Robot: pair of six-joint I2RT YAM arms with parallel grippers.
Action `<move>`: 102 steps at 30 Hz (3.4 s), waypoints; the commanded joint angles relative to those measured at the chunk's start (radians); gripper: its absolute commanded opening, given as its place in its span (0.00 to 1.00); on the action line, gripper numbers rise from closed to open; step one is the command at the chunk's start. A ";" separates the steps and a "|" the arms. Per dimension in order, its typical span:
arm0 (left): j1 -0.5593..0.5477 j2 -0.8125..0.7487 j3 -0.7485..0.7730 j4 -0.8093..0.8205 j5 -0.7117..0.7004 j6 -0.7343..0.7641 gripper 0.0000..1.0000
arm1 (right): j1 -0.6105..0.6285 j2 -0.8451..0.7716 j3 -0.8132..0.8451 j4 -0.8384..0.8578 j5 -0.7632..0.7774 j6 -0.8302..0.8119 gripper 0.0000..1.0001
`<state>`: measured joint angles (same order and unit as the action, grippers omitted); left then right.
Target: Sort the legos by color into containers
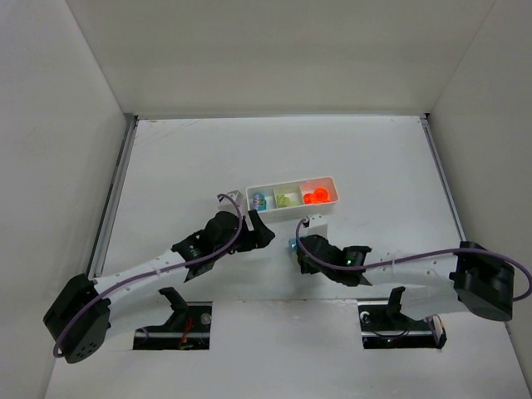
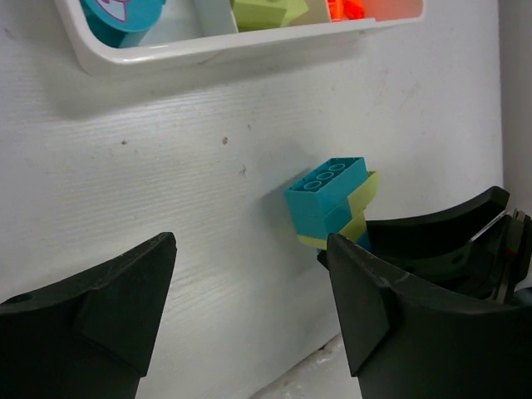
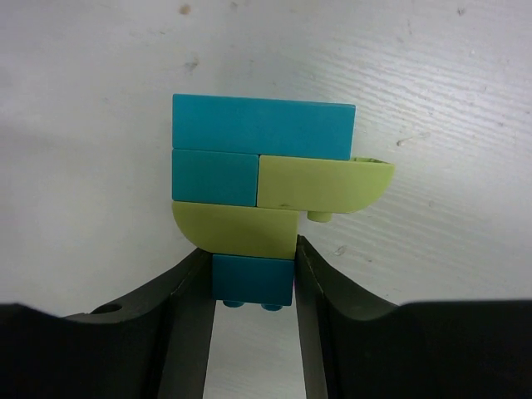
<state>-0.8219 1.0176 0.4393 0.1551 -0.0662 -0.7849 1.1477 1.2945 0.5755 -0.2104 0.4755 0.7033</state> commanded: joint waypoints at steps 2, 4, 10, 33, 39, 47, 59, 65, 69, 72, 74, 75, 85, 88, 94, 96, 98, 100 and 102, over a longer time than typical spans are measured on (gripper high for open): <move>0.019 -0.051 -0.016 0.041 0.126 -0.063 0.74 | 0.022 -0.095 0.012 0.092 -0.049 -0.086 0.39; 0.016 -0.056 -0.027 0.063 0.147 -0.097 0.76 | 0.014 -0.110 0.009 0.132 -0.107 -0.105 0.39; -0.029 -0.060 -0.065 0.141 0.149 -0.188 0.78 | 0.005 -0.112 0.032 0.220 -0.201 -0.160 0.39; -0.131 -0.004 -0.114 0.253 -0.087 -0.295 0.49 | -0.026 -0.049 0.106 0.279 -0.252 -0.146 0.40; -0.179 -0.014 -0.116 0.297 -0.170 -0.312 0.33 | -0.049 -0.073 0.100 0.284 -0.287 -0.105 0.40; -0.170 -0.076 -0.139 0.334 -0.248 -0.323 0.12 | -0.049 -0.070 0.086 0.295 -0.330 -0.096 0.40; -0.055 -0.227 -0.172 0.250 -0.280 -0.272 0.09 | -0.041 -0.135 0.037 0.295 -0.368 -0.080 0.39; -0.013 -0.255 -0.174 0.218 -0.290 -0.251 0.09 | -0.047 -0.158 0.034 0.293 -0.391 -0.082 0.39; 0.008 -0.309 -0.172 0.180 -0.282 -0.221 0.09 | -0.102 -0.166 0.060 0.295 -0.382 -0.106 0.39; 0.039 -0.375 -0.159 0.106 -0.284 -0.191 0.09 | -0.182 -0.129 0.121 0.301 -0.362 -0.134 0.40; 0.065 -0.424 -0.146 0.046 -0.288 -0.169 0.09 | -0.226 -0.060 0.173 0.327 -0.342 -0.159 0.41; 0.079 -0.447 -0.140 0.020 -0.288 -0.162 0.09 | -0.243 -0.025 0.199 0.338 -0.337 -0.166 0.41; 0.146 -0.519 -0.171 -0.023 -0.169 -0.159 0.11 | -0.293 0.313 0.475 0.373 -0.302 -0.215 0.43; 0.165 -0.542 -0.182 -0.016 -0.126 -0.162 0.11 | -0.297 0.368 0.517 0.375 -0.298 -0.217 0.43; 0.206 -0.544 -0.208 0.026 -0.049 -0.183 0.11 | -0.308 0.423 0.555 0.378 -0.276 -0.219 0.50; 0.217 -0.527 -0.217 0.053 -0.031 -0.201 0.11 | -0.314 0.427 0.557 0.382 -0.272 -0.219 0.57; 0.221 -0.513 -0.224 0.081 -0.024 -0.220 0.11 | -0.317 0.424 0.555 0.382 -0.276 -0.217 0.60; 0.221 -0.501 -0.228 0.106 -0.023 -0.228 0.11 | -0.319 0.408 0.547 0.378 -0.272 -0.218 0.63; 0.221 -0.488 -0.226 0.124 -0.027 -0.229 0.11 | -0.319 0.367 0.526 0.367 -0.259 -0.212 0.66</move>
<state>-0.6060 0.5251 0.2184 0.1856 -0.1055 -0.9775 0.8322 1.7191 1.0855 0.1196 0.1871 0.4938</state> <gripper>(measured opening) 0.337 0.650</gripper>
